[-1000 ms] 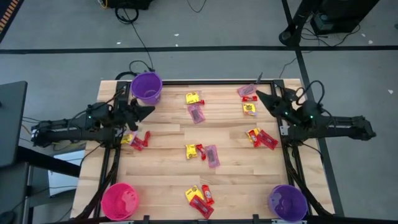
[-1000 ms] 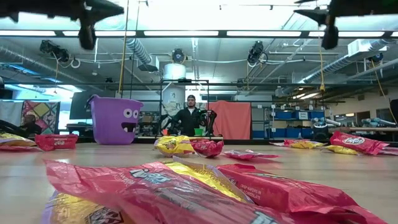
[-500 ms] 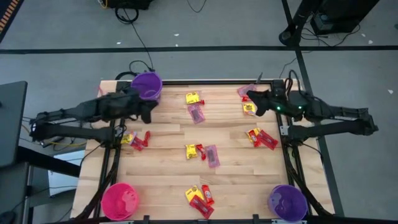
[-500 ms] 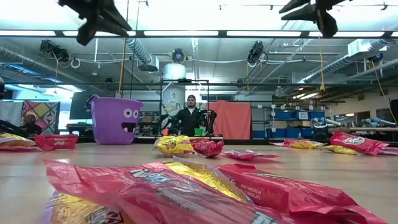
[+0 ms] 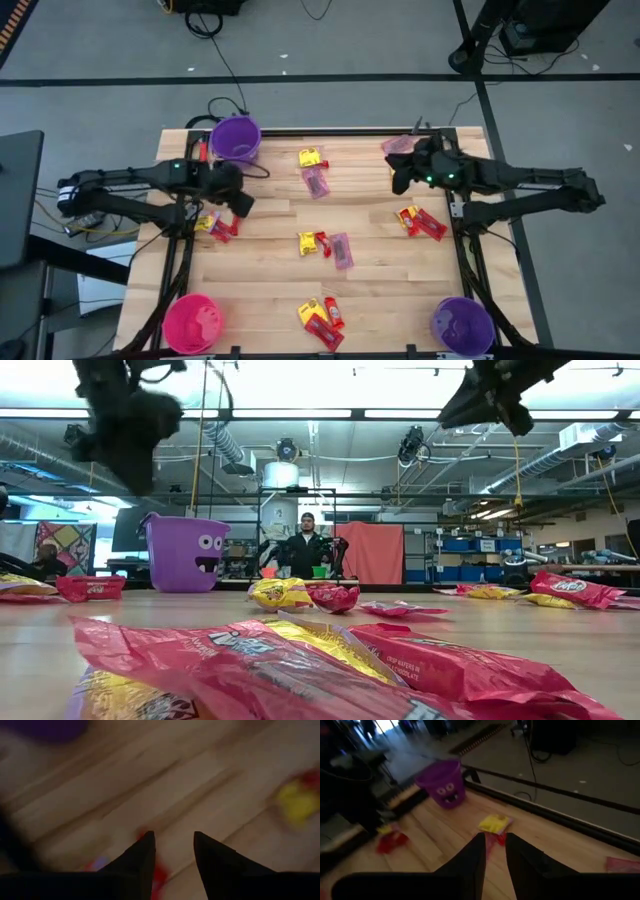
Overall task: Sort candy by brand, put in halloween buckets
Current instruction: Put the yellow candy into the top purple bucket
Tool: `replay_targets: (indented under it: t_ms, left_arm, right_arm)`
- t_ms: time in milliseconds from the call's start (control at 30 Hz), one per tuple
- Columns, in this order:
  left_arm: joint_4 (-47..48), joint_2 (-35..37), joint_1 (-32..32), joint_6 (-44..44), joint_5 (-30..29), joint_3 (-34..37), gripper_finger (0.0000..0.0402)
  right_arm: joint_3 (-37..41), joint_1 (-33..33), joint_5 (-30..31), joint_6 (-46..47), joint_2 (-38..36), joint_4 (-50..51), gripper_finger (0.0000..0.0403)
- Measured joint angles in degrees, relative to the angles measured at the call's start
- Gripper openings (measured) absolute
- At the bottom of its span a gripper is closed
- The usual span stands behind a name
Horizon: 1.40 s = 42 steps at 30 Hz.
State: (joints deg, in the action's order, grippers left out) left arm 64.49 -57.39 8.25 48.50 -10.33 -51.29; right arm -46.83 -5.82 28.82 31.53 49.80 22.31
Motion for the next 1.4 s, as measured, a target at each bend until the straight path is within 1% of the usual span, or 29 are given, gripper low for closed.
replay_targets:
  t_ms: [100,267,367,467,533,667,833,900,967,1133,1300,1400]
  left_arm:
    - [6.84,-2.93,0.02,-0.07,-0.34,0.00,0.0140]
    - [13.29,-8.92,0.02,0.25,-0.77,0.00,0.0140]
    - [13.33,-12.82,0.02,0.76,-1.88,0.02,0.0140]
    - [11.24,-16.65,0.02,-2.98,-2.23,0.61,0.0140]
    - [10.19,-19.32,0.15,-4.59,-2.25,1.91,0.0140]
    - [8.88,-22.88,1.00,-4.57,-0.82,5.61,0.0140]
    - [0.89,-22.91,1.40,-2.22,4.23,11.46,0.0140]
    - [-0.43,-22.78,1.40,-1.17,5.53,13.26,0.0140]
    - [-0.95,-22.82,1.40,0.16,5.54,14.71,0.0140]
    - [0.74,-22.80,1.40,2.57,2.25,16.27,0.0140]
    - [-1.48,-22.76,1.41,0.65,1.84,18.37,0.0139]
    - [-1.98,-22.75,1.44,0.12,2.40,19.11,0.0126]
  right_arm:
    - [0.00,0.00,-0.06,-1.57,2.30,0.10,0.0086]
    - [0.00,-0.09,-1.49,-0.17,5.13,0.05,0.0085]
    - [0.00,-0.21,-1.74,0.78,5.88,-0.07,0.0083]
    - [0.00,-0.33,-1.81,0.80,5.88,-0.13,0.0083]
    - [0.00,-0.33,-1.44,0.18,5.79,-0.29,0.0083]
    - [0.00,-0.33,-1.46,-1.50,5.61,-0.41,0.0081]
    - [0.00,-0.43,-1.46,-4.05,5.73,-0.44,0.0080]
    - [0.00,-0.67,-1.46,-4.79,5.69,-0.82,0.0080]
    - [0.00,-1.02,-1.48,-5.24,5.64,-0.81,0.0080]
    - [0.00,-2.06,-1.49,-6.82,5.64,-0.85,0.0080]
    - [0.00,-3.26,-1.51,-7.71,5.64,-1.34,0.0080]
    - [0.02,-3.74,-1.89,-7.71,5.64,-1.57,0.0080]
